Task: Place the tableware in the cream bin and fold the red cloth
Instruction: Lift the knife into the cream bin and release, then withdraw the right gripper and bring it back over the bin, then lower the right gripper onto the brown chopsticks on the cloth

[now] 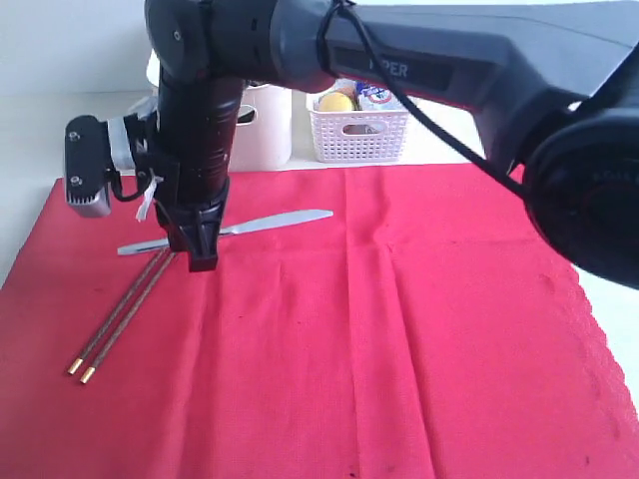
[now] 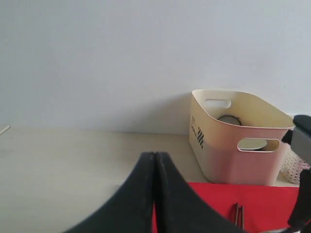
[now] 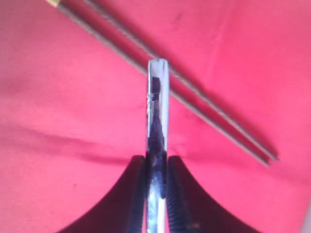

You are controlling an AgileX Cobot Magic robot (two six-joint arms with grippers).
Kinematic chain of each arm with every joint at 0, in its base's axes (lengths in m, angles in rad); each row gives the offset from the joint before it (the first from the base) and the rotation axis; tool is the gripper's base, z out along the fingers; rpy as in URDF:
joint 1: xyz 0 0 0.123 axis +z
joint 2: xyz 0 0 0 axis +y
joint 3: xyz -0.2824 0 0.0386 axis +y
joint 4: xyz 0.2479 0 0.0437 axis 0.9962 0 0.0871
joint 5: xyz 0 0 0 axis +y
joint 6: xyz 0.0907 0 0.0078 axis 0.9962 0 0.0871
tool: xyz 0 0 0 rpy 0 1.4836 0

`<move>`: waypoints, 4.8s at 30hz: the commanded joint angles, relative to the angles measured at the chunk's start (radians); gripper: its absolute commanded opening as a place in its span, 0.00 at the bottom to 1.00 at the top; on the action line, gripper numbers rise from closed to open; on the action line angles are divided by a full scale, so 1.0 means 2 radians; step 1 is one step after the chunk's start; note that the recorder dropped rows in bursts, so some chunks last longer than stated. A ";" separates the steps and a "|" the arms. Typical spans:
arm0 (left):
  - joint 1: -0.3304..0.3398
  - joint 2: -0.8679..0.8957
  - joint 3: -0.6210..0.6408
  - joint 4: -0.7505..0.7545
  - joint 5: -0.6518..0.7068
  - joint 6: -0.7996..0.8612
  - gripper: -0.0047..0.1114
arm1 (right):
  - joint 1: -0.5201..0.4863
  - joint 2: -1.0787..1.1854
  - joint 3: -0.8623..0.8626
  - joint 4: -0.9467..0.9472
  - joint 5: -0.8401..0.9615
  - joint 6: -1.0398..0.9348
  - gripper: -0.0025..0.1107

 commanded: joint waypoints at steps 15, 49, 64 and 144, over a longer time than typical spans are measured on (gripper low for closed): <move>0.001 -0.002 -0.001 0.000 0.001 -0.001 0.05 | -0.053 -0.057 0.001 0.061 -0.333 0.013 0.02; 0.001 -0.002 -0.001 0.000 0.001 -0.001 0.05 | -0.092 0.041 0.001 0.258 -0.724 0.071 0.03; 0.001 -0.002 -0.001 0.000 0.001 -0.001 0.05 | -0.092 0.038 0.001 0.254 -0.725 0.071 0.52; 0.001 -0.002 -0.001 0.000 0.001 -0.001 0.05 | -0.008 0.097 0.001 0.134 -0.146 -0.134 0.52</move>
